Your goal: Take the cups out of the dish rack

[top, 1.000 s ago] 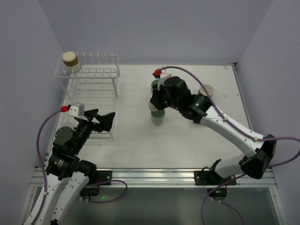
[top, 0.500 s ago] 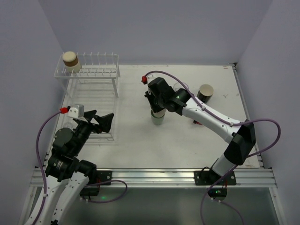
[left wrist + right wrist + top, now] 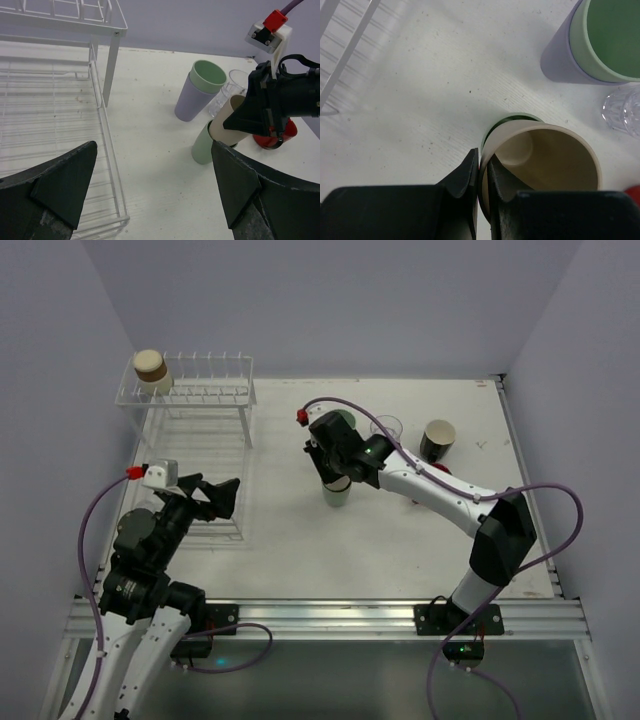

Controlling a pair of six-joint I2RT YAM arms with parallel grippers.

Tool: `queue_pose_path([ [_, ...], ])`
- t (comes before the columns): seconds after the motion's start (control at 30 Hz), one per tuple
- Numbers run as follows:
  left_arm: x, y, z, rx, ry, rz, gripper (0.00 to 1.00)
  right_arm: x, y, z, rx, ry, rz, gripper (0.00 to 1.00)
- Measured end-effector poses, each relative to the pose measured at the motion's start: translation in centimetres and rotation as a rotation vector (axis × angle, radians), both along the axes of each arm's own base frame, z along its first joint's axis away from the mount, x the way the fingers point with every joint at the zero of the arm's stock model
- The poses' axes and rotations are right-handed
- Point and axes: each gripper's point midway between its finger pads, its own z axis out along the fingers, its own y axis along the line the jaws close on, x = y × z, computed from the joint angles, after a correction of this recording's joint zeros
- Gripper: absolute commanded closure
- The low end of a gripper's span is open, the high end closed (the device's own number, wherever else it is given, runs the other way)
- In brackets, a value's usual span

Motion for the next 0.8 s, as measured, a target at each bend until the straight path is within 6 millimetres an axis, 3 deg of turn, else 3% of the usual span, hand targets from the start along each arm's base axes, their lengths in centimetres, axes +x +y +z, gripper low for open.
queue_pose_path([
  [0.1, 0.4, 0.1, -0.4, 0.005, 0.018, 0.010, 0.00, 0.0, 0.0, -1.0, -0.004, 0.001, 0.001, 0.89],
  [0.17, 0.7, 0.3, -0.8, 0.010, 0.033, 0.024, 0.00, 0.0, 0.0, -1.7, -0.010, 0.005, 0.002, 0.76],
  [0.23, 1.0, 0.5, -1.3, 0.014, 0.053, 0.044, 0.00, 0.1, 0.1, -1.9, -0.011, 0.002, 0.004, 0.70],
  [0.3, 1.4, 0.8, -1.8, 0.021, 0.075, 0.063, 0.00, 0.2, 0.2, -1.9, -0.007, -0.002, 0.003, 0.61],
  [0.43, 2.2, 1.0, -3.5, 0.035, 0.148, 0.090, 0.01, 0.6, 0.6, -1.2, 0.020, -0.024, 0.004, 0.53],
  [0.53, 2.7, 1.5, -5.1, 0.055, 0.225, 0.132, 0.01, 0.4, 0.6, 0.0, 0.061, -0.048, 0.001, 0.42],
  [0.63, 2.8, 2.8, -5.3, 0.075, 0.287, 0.211, 0.02, -0.8, 0.2, 2.3, 0.148, -0.074, 0.009, 0.40],
  [0.8, 2.4, 5.7, -4.2, 0.071, 0.319, 0.383, 0.06, -5.0, -1.6, 6.4, 0.367, -0.124, 0.051, 0.40],
])
